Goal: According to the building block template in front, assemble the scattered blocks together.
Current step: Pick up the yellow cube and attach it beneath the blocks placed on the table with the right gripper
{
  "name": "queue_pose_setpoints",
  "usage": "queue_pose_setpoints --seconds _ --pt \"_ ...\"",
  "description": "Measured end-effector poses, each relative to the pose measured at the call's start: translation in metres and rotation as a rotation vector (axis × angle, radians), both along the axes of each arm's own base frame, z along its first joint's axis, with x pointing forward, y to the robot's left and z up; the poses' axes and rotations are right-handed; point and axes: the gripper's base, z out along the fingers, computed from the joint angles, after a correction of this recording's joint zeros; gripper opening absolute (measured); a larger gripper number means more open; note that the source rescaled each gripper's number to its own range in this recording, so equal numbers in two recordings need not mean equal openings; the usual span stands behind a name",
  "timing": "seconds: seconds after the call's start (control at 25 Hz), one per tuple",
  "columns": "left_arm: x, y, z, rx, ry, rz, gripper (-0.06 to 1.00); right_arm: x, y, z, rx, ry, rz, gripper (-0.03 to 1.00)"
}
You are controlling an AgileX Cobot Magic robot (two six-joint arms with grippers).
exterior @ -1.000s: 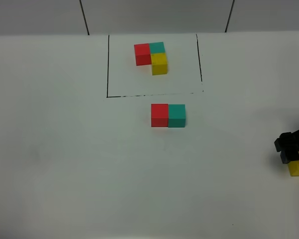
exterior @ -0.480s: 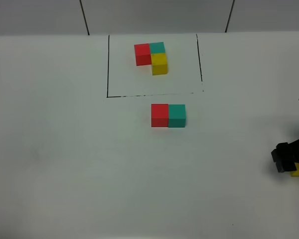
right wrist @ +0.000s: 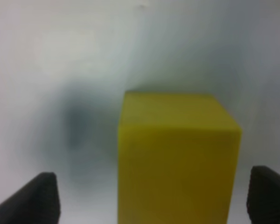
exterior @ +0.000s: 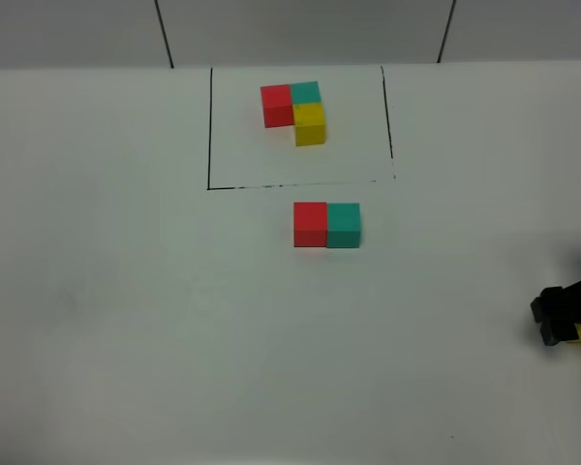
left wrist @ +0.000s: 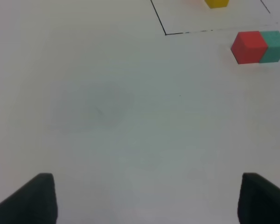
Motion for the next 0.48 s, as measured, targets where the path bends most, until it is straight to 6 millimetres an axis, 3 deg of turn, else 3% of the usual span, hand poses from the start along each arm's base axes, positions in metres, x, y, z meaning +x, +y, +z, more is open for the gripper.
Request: queue_pose_setpoints --seconds 0.48 --pt "0.0000 0.0000 0.0000 0.000 0.000 0.000 0.74 0.0044 -0.0001 -0.0042 0.001 -0.030 -0.003 0.66"
